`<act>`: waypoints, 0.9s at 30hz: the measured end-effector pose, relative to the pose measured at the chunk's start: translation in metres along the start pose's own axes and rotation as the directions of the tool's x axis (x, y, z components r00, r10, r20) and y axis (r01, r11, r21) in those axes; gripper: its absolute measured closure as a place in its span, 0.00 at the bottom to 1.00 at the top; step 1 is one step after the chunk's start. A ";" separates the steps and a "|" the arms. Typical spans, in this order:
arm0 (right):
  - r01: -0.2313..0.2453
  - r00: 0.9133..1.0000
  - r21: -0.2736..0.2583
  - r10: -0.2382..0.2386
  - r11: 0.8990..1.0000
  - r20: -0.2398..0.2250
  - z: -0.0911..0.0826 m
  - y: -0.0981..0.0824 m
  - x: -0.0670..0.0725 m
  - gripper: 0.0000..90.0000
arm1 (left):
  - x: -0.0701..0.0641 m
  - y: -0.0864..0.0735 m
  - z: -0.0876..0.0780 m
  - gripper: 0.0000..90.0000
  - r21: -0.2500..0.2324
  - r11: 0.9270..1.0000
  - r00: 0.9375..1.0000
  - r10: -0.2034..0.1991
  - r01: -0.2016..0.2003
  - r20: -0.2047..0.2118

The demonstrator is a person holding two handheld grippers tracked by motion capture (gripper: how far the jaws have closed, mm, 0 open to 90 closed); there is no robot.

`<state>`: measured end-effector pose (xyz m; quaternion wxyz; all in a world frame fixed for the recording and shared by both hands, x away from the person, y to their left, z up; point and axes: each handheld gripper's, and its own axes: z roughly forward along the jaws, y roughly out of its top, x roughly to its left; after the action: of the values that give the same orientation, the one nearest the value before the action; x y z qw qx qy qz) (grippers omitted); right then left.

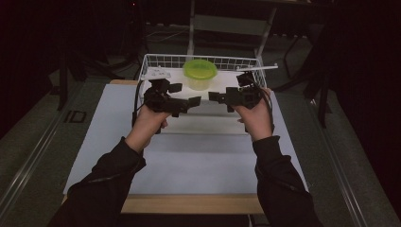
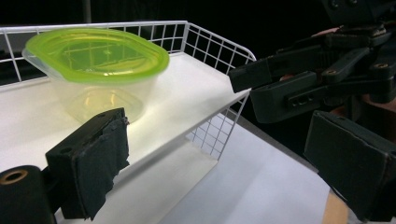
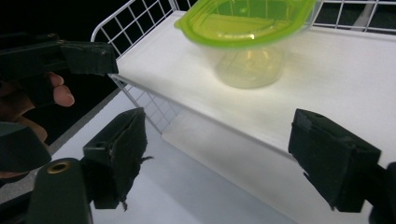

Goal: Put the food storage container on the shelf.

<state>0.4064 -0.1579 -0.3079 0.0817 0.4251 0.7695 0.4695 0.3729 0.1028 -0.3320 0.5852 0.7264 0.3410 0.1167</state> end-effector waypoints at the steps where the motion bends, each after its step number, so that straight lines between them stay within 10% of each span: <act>1: 0.007 1.000 0.002 -0.007 1.000 0.003 0.000 -0.003 0.000 0.20 | 0.000 -0.004 0.000 0.08 -0.002 1.000 1.000 0.003 -0.003 0.009; 27: 0.211 0.976 0.038 -0.209 0.977 -0.058 0.012 -0.127 0.016 0.15 | -0.015 -0.113 -0.023 0.08 0.105 0.992 0.994 0.061 -0.070 0.088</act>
<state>0.3298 -0.1636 -0.4113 0.1007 0.3303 0.8223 0.4524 0.3085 0.1203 -0.4266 0.5550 0.7720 0.2975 0.0864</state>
